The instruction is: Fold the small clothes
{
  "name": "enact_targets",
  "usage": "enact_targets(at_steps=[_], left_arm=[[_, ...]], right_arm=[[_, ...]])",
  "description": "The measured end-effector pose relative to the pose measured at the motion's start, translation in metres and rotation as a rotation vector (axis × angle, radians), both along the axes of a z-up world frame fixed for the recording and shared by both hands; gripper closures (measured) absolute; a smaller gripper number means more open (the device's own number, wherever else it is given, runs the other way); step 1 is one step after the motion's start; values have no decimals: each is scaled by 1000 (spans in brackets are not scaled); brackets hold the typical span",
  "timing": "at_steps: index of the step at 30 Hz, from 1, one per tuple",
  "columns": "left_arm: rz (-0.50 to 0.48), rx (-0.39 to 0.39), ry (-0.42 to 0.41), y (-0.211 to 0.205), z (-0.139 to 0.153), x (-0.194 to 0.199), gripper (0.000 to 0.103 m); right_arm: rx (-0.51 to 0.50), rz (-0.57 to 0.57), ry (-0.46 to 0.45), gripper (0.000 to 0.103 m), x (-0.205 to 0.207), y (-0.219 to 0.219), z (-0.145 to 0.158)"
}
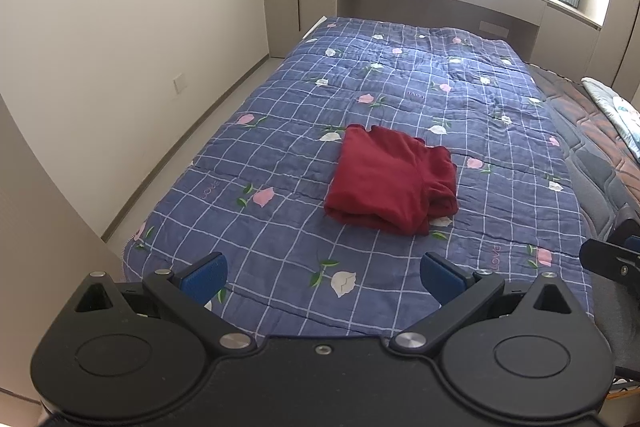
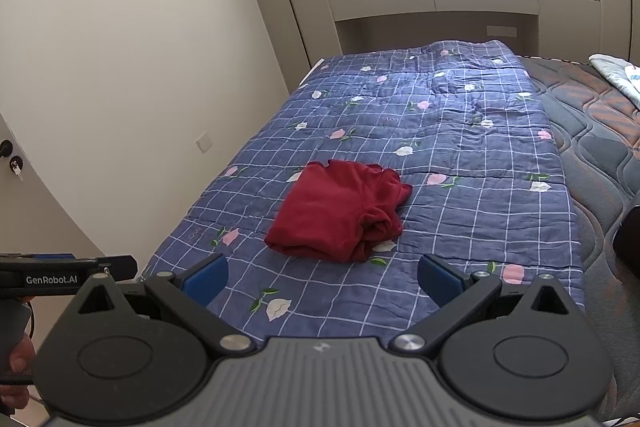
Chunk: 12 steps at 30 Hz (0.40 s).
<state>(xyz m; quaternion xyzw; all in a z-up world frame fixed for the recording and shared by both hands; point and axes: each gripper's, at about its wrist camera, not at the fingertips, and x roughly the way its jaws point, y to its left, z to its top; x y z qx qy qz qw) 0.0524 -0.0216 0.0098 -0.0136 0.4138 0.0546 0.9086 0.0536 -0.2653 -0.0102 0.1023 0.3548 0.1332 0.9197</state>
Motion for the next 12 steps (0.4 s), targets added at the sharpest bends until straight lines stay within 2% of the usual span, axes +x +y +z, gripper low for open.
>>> enact_targets(at_steps=[12], left_arm=[[-41, 8, 1, -10, 2, 12, 1]], right_arm=[[6, -32, 23, 0, 5, -7, -3]])
